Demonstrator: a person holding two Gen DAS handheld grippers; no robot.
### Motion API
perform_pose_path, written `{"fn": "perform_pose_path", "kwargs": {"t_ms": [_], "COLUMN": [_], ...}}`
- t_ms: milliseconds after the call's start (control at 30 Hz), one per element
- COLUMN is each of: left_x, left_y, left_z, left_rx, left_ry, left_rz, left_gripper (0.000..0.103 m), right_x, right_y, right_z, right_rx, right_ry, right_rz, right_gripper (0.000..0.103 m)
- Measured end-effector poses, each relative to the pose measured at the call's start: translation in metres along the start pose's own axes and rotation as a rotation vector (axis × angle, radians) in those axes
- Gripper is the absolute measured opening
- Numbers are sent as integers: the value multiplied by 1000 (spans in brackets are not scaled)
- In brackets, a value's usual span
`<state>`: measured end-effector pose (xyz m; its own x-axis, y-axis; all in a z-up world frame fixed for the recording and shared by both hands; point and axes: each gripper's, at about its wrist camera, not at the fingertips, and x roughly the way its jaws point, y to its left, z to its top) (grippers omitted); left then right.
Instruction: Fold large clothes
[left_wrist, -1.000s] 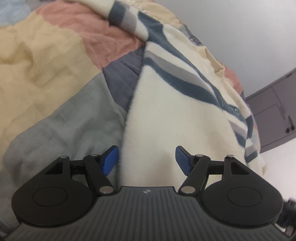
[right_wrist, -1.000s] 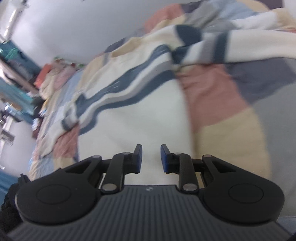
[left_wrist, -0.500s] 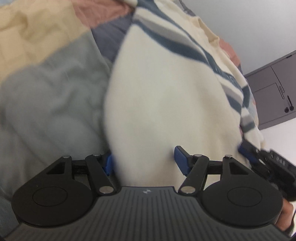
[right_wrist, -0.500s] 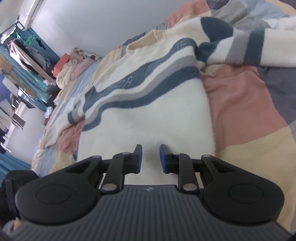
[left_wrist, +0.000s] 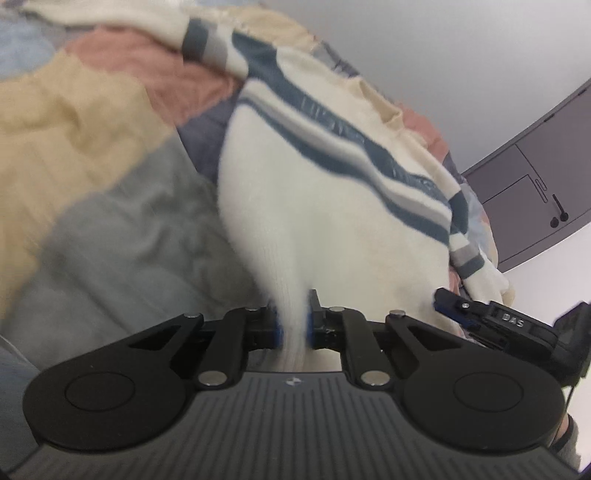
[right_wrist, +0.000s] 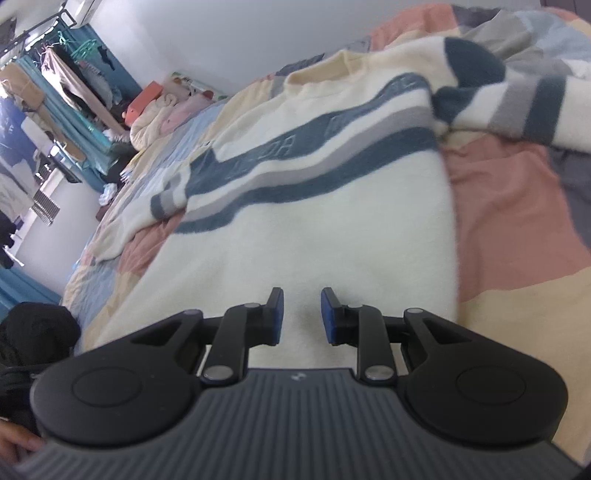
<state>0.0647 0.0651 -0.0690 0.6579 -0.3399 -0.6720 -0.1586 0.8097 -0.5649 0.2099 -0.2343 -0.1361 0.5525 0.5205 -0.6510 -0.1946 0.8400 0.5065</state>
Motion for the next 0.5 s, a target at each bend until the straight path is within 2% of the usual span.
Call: {"fn": "perform_pose_path", "kwargs": {"t_ms": [133, 267, 367, 433, 467, 500], "left_x": [-15, -17, -24, -30, -33, -37], "left_y": [4, 10, 8, 4, 3, 2], "left_z": [6, 6, 3, 1, 2, 2], "left_rx": [38, 31, 45, 67, 72, 84], "left_ry": [-1, 19, -10, -25, -31, -43], "left_rz": [42, 78, 134, 176, 184, 193], "left_gripper": [13, 13, 15, 20, 28, 31], "right_x": [11, 27, 29, 24, 21, 19], "right_y": [18, 25, 26, 28, 30, 32], "right_z": [-1, -6, -10, -11, -11, -10], "right_rx": [-36, -54, -40, -42, -50, -61], "right_ry": [28, 71, 81, 59, 45, 33], "right_rz": [-2, -30, -9, 8, 5, 2], "right_gripper": [26, 26, 26, 26, 26, 26]}}
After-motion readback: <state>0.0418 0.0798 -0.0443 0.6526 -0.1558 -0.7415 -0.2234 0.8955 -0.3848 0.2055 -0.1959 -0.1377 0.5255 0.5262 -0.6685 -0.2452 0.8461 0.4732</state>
